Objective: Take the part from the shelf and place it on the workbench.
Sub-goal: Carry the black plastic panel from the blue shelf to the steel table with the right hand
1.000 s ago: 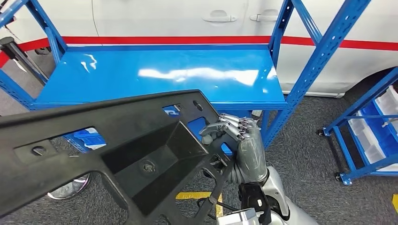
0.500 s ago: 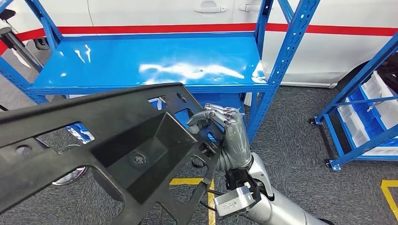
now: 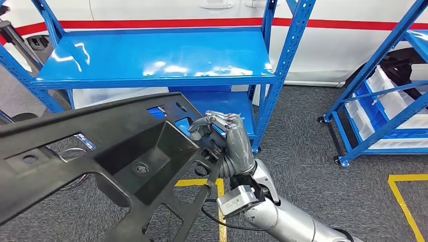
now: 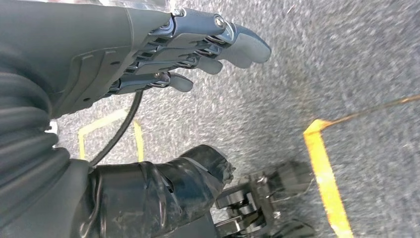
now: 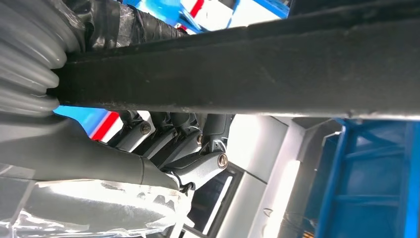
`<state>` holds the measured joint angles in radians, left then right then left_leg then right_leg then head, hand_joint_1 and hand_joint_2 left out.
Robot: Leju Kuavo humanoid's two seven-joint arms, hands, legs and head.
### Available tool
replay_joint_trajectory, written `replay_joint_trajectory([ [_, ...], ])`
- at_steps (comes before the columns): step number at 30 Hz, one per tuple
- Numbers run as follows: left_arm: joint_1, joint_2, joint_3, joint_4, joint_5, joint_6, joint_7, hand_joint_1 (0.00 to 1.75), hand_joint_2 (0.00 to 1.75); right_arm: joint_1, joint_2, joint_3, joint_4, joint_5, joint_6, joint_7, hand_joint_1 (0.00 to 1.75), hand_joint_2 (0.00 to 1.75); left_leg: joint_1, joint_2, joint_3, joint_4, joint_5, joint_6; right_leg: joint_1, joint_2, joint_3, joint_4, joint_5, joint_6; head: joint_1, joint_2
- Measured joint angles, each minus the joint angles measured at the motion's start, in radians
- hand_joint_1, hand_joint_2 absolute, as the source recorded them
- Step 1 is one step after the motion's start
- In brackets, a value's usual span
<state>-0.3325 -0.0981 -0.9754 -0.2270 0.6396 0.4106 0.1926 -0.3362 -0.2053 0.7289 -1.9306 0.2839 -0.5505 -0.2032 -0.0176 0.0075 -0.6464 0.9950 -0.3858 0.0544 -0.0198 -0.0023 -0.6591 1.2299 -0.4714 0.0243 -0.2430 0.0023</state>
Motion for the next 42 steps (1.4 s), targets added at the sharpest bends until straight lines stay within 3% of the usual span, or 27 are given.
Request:
replay_joint_trajectory([
  [2, -0.002, 0.000, 0.000, 0.000, -0.001, 0.001, -0.001, 0.00, 1.75, -0.002, 0.003, 0.000, 0.009, -0.002, 0.000, -0.003, 1.75, 1.75, 0.002, 0.000, -0.029, 0.020, 0.012, -0.011, 0.003, 0.001, 0.090, -0.125, -0.015, 0.000, 0.001, 0.000],
  [3, -0.002, 0.000, 0.000, 0.000, -0.006, 0.001, -0.005, 0.00, 1.75, -0.003, 0.005, 0.000, 0.012, 0.001, -0.002, -0.002, 1.75, 1.75, 0.002, 0.000, -0.035, 0.027, 0.017, -0.017, 0.006, 0.004, 0.111, -0.161, -0.033, -0.005, 0.002, 0.000],
  [6, 0.014, 0.001, -0.001, -0.011, -0.052, 0.004, -0.057, 0.00, 1.75, 0.003, 0.007, -0.001, 0.019, 0.046, -0.011, 0.032, 1.75, 1.75, 0.006, 0.000, -0.043, 0.033, 0.028, -0.031, 0.010, 0.007, 0.110, -0.181, -0.029, -0.028, 0.003, 0.000],
  [7, 0.030, 0.003, -0.004, -0.024, -0.076, 0.011, -0.075, 0.00, 1.75, 0.013, 0.006, -0.005, 0.016, 0.067, -0.010, 0.048, 1.75, 1.75, 0.007, -0.001, -0.050, 0.044, 0.013, -0.037, 0.010, 0.006, 0.105, -0.183, -0.022, -0.036, 0.003, 0.000],
  [8, 0.050, 0.006, -0.007, -0.043, -0.099, 0.021, -0.083, 0.00, 1.75, 0.026, 0.003, -0.012, 0.010, 0.083, -0.003, 0.059, 1.75, 1.75, 0.009, -0.002, -0.062, 0.073, -0.019, -0.043, 0.008, 0.004, 0.099, -0.186, -0.014, -0.044, 0.004, 0.000],
  [10, 0.090, 0.017, -0.015, -0.088, -0.136, 0.041, -0.072, 0.00, 1.75, 0.050, -0.005, -0.037, -0.007, 0.105, 0.020, 0.068, 1.75, 1.75, 0.016, -0.002, -0.100, 0.186, -0.112, -0.054, 0.009, 0.000, 0.082, -0.187, 0.002, -0.053, 0.003, 0.000],
  [11, 0.104, 0.023, -0.017, -0.107, -0.147, 0.045, -0.060, 0.00, 1.75, 0.058, -0.009, -0.050, -0.014, 0.112, 0.033, 0.068, 1.75, 1.75, 0.018, -0.002, -0.118, 0.249, -0.145, -0.058, 0.010, -0.002, 0.071, -0.187, 0.010, -0.054, 0.003, 0.000],
  [12, 0.113, 0.028, -0.017, -0.125, -0.157, 0.044, -0.048, 0.00, 1.75, 0.063, -0.012, -0.059, -0.018, 0.116, 0.043, 0.068, 1.75, 1.75, 0.020, -0.002, -0.126, 0.295, -0.157, -0.060, 0.011, -0.006, 0.060, -0.186, 0.018, -0.054, 0.003, 0.000],
  [13, 0.117, 0.033, -0.017, -0.140, -0.167, 0.040, -0.037, 0.00, 1.75, 0.068, -0.014, -0.065, -0.021, 0.120, 0.050, 0.068, 1.75, 1.75, 0.021, -0.002, -0.118, 0.307, -0.149, -0.061, 0.012, -0.011, 0.049, -0.185, 0.025, -0.052, 0.003, 0.000],
  [14, 0.118, 0.038, -0.018, -0.154, -0.176, 0.035, -0.028, 0.00, 1.75, 0.074, -0.016, -0.069, -0.025, 0.123, 0.055, 0.068, 1.75, 1.75, 0.021, -0.001, -0.091, 0.282, -0.128, -0.060, 0.012, -0.018, 0.040, -0.185, 0.031, -0.051, 0.003, 0.000],
  [15, 0.119, 0.042, -0.018, -0.166, -0.185, 0.029, -0.019, 0.00, 1.75, 0.078, -0.017, -0.072, -0.028, 0.126, 0.059, 0.068, 1.75, 1.75, 0.021, 0.005, -0.043, 0.223, -0.105, -0.057, 0.012, -0.025, 0.033, -0.185, 0.036, -0.048, 0.003, 0.000],
  [17, 0.119, 0.051, -0.020, -0.189, -0.202, 0.020, -0.004, 0.00, 1.75, 0.084, -0.020, -0.081, -0.036, 0.130, 0.066, 0.069, 1.75, 1.75, 0.013, 0.031, 0.052, 0.086, -0.093, -0.048, 0.013, -0.041, 0.030, -0.186, 0.043, -0.041, 0.004, 0.000],
  [18, 0.119, 0.056, -0.022, -0.199, -0.208, 0.018, 0.001, 0.00, 1.75, 0.085, -0.021, -0.085, -0.039, 0.130, 0.068, 0.069, 1.75, 1.75, 0.008, 0.040, 0.079, 0.043, -0.095, -0.041, 0.013, -0.049, 0.032, -0.187, 0.045, -0.037, 0.005, 0.000],
  [21, 0.121, 0.071, -0.030, -0.227, -0.217, 0.015, 0.007, 0.00, 1.75, 0.087, -0.024, -0.094, -0.047, 0.131, 0.070, 0.071, 1.75, 1.75, 0.002, 0.027, 0.088, 0.013, -0.087, -0.020, 0.012, -0.070, 0.037, -0.192, 0.050, -0.022, 0.006, 0.000],
  [23, 0.124, 0.077, -0.032, -0.242, -0.219, 0.014, 0.008, 0.00, 1.75, 0.088, -0.027, -0.099, -0.052, 0.131, 0.072, 0.071, 1.75, 1.75, 0.007, 0.012, 0.091, -0.001, -0.074, -0.007, 0.010, -0.050, 0.022, -0.157, 0.021, -0.013, 0.008, 0.000],
  [26, 0.127, 0.082, -0.034, -0.260, -0.220, 0.011, 0.009, 0.00, 1.75, 0.094, -0.032, -0.102, -0.054, 0.131, 0.073, 0.071, 1.75, 1.75, 0.008, -0.012, 0.084, -0.002, -0.065, 0.003, 0.010, -0.008, -0.057, 0.025, -0.070, -0.008, 0.012, 0.000],
  [27, 0.129, 0.084, -0.034, -0.265, -0.220, 0.011, 0.009, 0.00, 1.75, 0.097, -0.033, -0.102, -0.054, 0.131, 0.073, 0.071, 1.75, 1.75, 0.007, -0.022, 0.082, 0.001, -0.065, 0.003, 0.010, -0.004, -0.077, 0.072, -0.082, -0.008, 0.013, 0.000],
  [28, 0.131, 0.085, -0.034, -0.269, -0.220, 0.010, 0.009, 0.00, 1.75, 0.099, -0.035, -0.102, -0.054, 0.131, 0.073, 0.071, 1.75, 1.75, 0.007, -0.033, 0.080, 0.004, -0.065, 0.004, 0.010, -0.003, -0.081, 0.083, -0.074, -0.009, 0.013, 0.000],
  [29, 0.133, 0.087, -0.035, -0.273, -0.220, 0.010, 0.009, 0.00, 1.75, 0.100, -0.036, -0.103, -0.054, 0.131, 0.073, 0.071, 1.75, 1.75, 0.006, -0.045, 0.079, 0.007, -0.066, 0.003, 0.010, 0.000, -0.065, 0.054, -0.048, -0.011, 0.014, 0.000],
  [31, 0.135, 0.091, -0.035, -0.283, -0.220, 0.009, 0.009, 0.00, 1.75, 0.101, -0.037, -0.105, -0.056, 0.131, 0.073, 0.071, 1.75, 1.75, 0.007, -0.068, 0.077, 0.014, -0.068, 0.000, 0.010, 0.030, -0.002, -0.073, 0.019, -0.018, 0.017, 0.000],
  [32, 0.134, 0.092, -0.035, -0.287, -0.220, 0.009, 0.009, 0.00, 1.75, 0.101, -0.037, -0.106, -0.058, 0.131, 0.073, 0.071, 1.75, 1.75, 0.007, -0.079, 0.073, 0.020, -0.069, -0.002, 0.008, 0.050, 0.026, -0.132, 0.039, -0.022, 0.018, 0.000],
  [34, 0.133, 0.093, -0.035, -0.295, -0.220, 0.009, 0.009, 0.00, 1.75, 0.101, -0.039, -0.108, -0.062, 0.131, 0.073, 0.071, 1.75, 1.75, 0.011, -0.097, 0.059, 0.026, -0.068, -0.011, 0.008, 0.073, 0.049, -0.184, 0.039, -0.025, 0.023, 0.000],
  [36, 0.136, 0.097, -0.035, -0.302, -0.223, 0.008, 0.011, 0.00, 1.75, 0.101, -0.041, -0.109, -0.065, 0.131, 0.073, 0.071, 1.75, 1.75, 0.014, -0.114, 0.048, 0.025, -0.065, -0.020, 0.007, 0.056, 0.053, -0.198, 0.038, -0.026, 0.029, 0.000],
  [37, 0.139, 0.099, -0.035, -0.306, -0.227, 0.008, 0.013, 0.00, 1.75, 0.101, -0.042, -0.109, -0.066, 0.131, 0.074, 0.071, 1.75, 1.75, 0.013, -0.107, 0.043, 0.030, -0.070, -0.025, 0.006, 0.046, 0.056, -0.204, 0.040, -0.028, 0.029, 0.000],
  [39, 0.140, 0.105, -0.035, -0.316, -0.242, 0.008, 0.020, 0.00, 1.75, 0.100, -0.042, -0.110, -0.067, 0.130, 0.078, 0.071, 1.75, 1.75, 0.011, -0.069, 0.013, 0.092, -0.108, -0.036, 0.002, 0.022, 0.061, -0.214, 0.043, -0.033, 0.028, 0.000],
  [40, 0.139, 0.106, -0.035, -0.322, -0.251, 0.008, 0.025, 0.00, 1.75, 0.101, -0.042, -0.111, -0.067, 0.130, 0.080, 0.071, 1.75, 1.75, 0.013, -0.046, -0.016, 0.153, -0.137, -0.041, 0.002, 0.010, 0.063, -0.216, 0.044, -0.035, 0.028, 0.000],
  [42, 0.139, 0.110, -0.035, -0.332, -0.266, 0.009, 0.035, 0.00, 1.75, 0.102, -0.043, -0.112, -0.067, 0.128, 0.083, 0.070, 1.75, 1.75, 0.020, -0.026, -0.082, 0.282, -0.184, -0.051, 0.001, -0.017, 0.063, -0.216, 0.043, -0.036, 0.027, 0.000],
])
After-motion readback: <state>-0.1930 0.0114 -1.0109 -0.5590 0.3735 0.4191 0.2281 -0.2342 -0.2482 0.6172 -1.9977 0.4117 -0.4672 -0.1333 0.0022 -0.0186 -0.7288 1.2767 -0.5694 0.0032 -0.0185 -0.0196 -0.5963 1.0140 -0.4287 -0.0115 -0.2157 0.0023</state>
